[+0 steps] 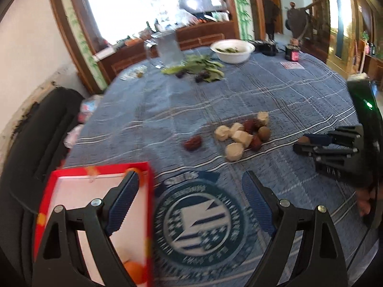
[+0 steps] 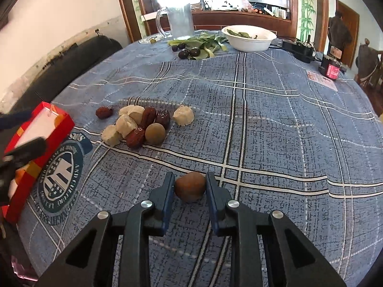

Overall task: Organize fruits
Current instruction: 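Grasp a brown kiwi from the cloth with the right gripper, then grasp a white cube with the left gripper while the right holds the kiwi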

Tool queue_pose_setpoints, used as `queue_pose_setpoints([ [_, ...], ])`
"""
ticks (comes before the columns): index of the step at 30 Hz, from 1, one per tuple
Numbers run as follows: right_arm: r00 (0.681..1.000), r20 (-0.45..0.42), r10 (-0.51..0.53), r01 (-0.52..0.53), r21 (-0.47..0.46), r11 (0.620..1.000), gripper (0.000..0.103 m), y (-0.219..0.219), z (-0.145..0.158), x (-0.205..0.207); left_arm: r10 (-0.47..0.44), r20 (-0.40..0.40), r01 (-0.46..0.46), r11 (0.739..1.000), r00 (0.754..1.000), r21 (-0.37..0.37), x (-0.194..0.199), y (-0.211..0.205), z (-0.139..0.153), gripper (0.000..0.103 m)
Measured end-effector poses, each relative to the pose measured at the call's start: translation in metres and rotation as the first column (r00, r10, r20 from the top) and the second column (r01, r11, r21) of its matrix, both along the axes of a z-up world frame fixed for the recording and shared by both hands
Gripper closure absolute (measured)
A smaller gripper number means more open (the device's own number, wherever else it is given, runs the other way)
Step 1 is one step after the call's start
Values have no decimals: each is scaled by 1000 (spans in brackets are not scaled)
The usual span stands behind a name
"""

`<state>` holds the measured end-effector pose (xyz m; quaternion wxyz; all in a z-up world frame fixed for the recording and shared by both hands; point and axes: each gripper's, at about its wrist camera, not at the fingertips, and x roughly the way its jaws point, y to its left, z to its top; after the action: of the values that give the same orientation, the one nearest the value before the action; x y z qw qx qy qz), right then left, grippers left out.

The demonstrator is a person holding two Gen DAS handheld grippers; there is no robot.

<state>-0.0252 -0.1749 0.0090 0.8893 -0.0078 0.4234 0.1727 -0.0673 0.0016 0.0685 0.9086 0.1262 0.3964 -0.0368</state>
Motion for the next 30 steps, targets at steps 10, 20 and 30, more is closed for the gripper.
queue_pose_setpoints([
  [10, 999, -14, -31, 32, 71, 997, 78, -5, 6, 4, -61, -141, 64, 998, 988, 13, 54, -40, -45, 31],
  [20, 998, -44, -50, 54, 107, 993, 78, -11, 5, 11, -92, -214, 89, 996, 972, -24, 83, -41, -58, 58],
  [30, 999, -24, -49, 51, 107, 993, 78, -12, 6, 13, -116, -204, 113, 993, 972, -28, 79, -47, -58, 74],
])
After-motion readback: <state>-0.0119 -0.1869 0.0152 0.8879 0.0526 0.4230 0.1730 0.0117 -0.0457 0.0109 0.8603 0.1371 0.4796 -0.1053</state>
